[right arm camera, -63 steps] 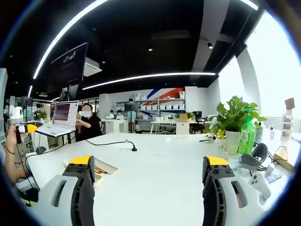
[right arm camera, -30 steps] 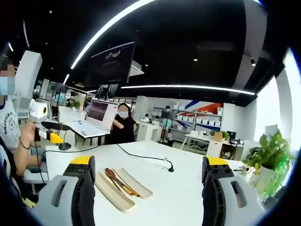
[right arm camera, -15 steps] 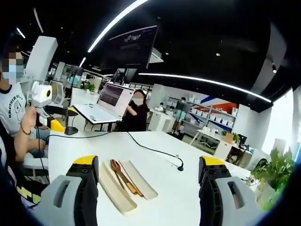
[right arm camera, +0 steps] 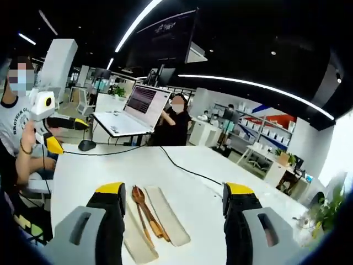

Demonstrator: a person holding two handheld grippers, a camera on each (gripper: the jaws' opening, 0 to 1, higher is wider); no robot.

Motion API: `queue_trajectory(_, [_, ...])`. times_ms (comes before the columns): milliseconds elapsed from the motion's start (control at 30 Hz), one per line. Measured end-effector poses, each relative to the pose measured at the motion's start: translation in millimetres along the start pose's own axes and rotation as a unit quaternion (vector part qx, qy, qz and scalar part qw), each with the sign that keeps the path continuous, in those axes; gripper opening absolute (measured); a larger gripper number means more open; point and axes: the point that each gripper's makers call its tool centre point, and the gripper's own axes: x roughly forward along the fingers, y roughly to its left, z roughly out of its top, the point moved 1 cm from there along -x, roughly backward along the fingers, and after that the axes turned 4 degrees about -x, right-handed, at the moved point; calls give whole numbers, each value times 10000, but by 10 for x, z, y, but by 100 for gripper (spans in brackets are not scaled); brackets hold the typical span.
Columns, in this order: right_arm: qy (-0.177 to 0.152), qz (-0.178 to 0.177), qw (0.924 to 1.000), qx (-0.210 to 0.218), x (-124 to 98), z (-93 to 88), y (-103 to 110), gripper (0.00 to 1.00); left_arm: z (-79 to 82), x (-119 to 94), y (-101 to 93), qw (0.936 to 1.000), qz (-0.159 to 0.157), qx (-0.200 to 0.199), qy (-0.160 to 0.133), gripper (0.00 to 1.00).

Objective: Arrange the utensils inside the cutlery case until each visible utensil rests in its matching compartment.

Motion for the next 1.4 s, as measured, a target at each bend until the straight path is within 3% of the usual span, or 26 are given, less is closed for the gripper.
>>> queue_trajectory(67, [89, 26, 9991, -407, 86, 20, 43, 71, 5, -4, 7, 10000, 9, -20, -17, 85])
queue_trajectory(200, [20, 662, 9973, -331, 293, 93, 255, 69, -9, 14, 25, 10000, 45, -39, 8, 85])
queue_trajectory(267, [55, 734, 9969, -266, 377, 97, 267, 67, -27, 17, 18, 10000, 32, -25, 56, 85])
queue_trajectory(333, [349, 937, 9943, -361, 490, 7, 317, 62, -31, 18, 13, 10000, 27, -19, 69, 85])
queue_trajectory(467, [618, 1343, 9882, -400, 682, -125, 399, 51, -26, 15, 16, 10000, 28, -14, 68, 85])
queue_trajectory(567, [707, 1436, 9868, -246, 780, -188, 406, 46, -37, 14, 42, 9999, 63, -41, 96, 85])
queue_trajectory(700, [1012, 1681, 9799, -371, 884, -288, 489, 36, -49, 6, 71, 9999, 103, -49, 123, 84])
queue_trajectory(867, [1074, 1759, 9764, -647, 1003, -315, 567, 41, -58, -1, 80, 9998, 129, -76, 153, 84])
queue_trajectory(933, [1230, 1873, 9713, -793, 1037, -357, 621, 36, -64, 5, 98, 9997, 175, -69, 163, 84])
queue_trajectory(1067, [1382, 1941, 9690, -658, 1124, -421, 739, 32, -87, 6, 104, 9996, 189, -54, 216, 84])
queue_trajectory(1133, [1580, 2172, 9609, -673, 1115, -508, 837, 28, -81, -9, 100, 9996, 201, -42, 216, 85])
queue_trajectory(1400, [2230, 2341, 9441, -650, 1194, -827, 882, 23, -64, -13, 108, 9997, 180, -50, 175, 85])
